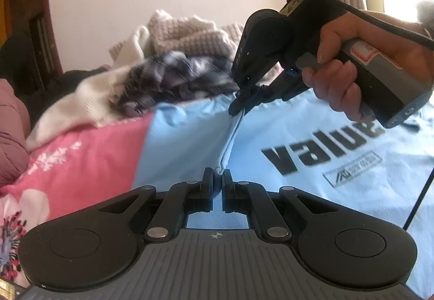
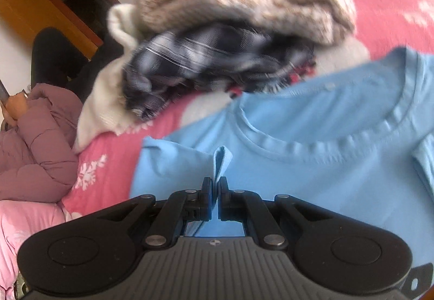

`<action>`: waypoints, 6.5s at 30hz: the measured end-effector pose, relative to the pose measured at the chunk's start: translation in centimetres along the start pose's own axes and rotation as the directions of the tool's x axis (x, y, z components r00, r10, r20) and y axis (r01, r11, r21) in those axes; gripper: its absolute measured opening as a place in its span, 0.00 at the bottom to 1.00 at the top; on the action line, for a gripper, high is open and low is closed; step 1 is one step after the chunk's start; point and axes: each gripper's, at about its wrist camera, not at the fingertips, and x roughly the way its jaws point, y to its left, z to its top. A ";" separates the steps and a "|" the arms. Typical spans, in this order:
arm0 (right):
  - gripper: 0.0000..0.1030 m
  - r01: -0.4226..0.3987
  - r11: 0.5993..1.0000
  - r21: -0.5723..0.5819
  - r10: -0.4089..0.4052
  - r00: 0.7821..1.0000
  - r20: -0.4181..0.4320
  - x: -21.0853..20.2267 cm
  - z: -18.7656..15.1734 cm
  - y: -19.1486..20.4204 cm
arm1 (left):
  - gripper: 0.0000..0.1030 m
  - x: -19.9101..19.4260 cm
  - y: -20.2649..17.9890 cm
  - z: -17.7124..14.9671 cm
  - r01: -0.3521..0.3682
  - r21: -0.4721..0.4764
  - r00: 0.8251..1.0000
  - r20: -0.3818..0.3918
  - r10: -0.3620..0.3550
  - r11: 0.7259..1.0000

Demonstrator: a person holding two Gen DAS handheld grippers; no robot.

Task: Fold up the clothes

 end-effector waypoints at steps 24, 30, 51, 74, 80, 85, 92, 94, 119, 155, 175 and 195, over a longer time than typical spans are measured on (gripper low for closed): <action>0.40 -0.124 0.972 0.201 0.145 0.985 -0.093 -2.9 -6.0 -2.0 | 0.11 -0.1 3.8 0.3 -0.268 -0.072 0.953 -0.162 0.254 0.961; 0.40 -0.123 0.976 0.181 0.154 0.974 -0.168 -3.3 -8.2 -0.7 | 0.11 1.0 2.9 -0.3 -0.288 0.015 0.942 -0.175 0.286 0.957; 0.01 -0.014 0.999 0.042 0.021 0.985 -0.172 -3.6 -10.9 2.3 | 0.14 1.5 3.4 -0.9 -0.339 -0.015 0.923 -0.200 0.330 0.941; 0.29 0.134 0.671 -0.730 -0.069 0.991 0.118 0.9 0.9 15.6 | 0.31 3.5 3.5 1.1 -0.274 -0.160 0.948 -0.213 0.238 0.948; 0.29 0.144 0.470 -0.871 -0.189 0.980 0.060 7.4 0.2 18.4 | 0.31 3.5 3.7 0.7 -0.273 -0.181 0.948 -0.216 0.233 0.945; 0.22 0.152 0.380 -0.913 -0.300 0.953 0.034 10.4 -0.2 17.7 | 0.31 3.4 3.5 0.5 -0.281 -0.174 0.948 -0.204 0.244 0.944; 0.04 0.180 0.766 -0.617 -0.213 0.977 0.020 8.1 5.4 13.6 | 0.31 3.4 3.4 0.2 -0.286 -0.172 0.948 -0.193 0.253 0.943; 0.04 0.189 0.848 -0.495 -0.204 0.979 0.023 7.5 7.0 11.9 | 0.31 3.4 3.5 0.2 -0.284 -0.174 0.949 -0.193 0.251 0.943; 0.04 0.100 0.969 -0.225 -0.121 0.990 -0.079 8.9 7.6 10.3 | 0.31 3.3 3.1 0.0 -0.296 -0.153 0.946 -0.179 0.269 0.943; 0.29 0.183 0.968 0.173 -0.165 0.979 -0.117 -0.5 1.2 -2.5 | 0.36 1.3 4.6 -0.4 -0.343 -0.145 0.927 -0.208 0.311 0.928; 0.01 0.134 0.972 0.191 -0.145 0.989 0.041 -1.8 -0.7 -1.4 | 0.39 1.6 4.9 -0.5 -0.369 -0.148 0.919 -0.207 0.336 0.918; 0.23 0.165 0.962 0.219 -0.179 0.983 0.046 -4.3 -2.5 -2.5 | 0.39 1.3 5.0 -0.7 -0.365 -0.139 0.920 -0.204 0.334 0.921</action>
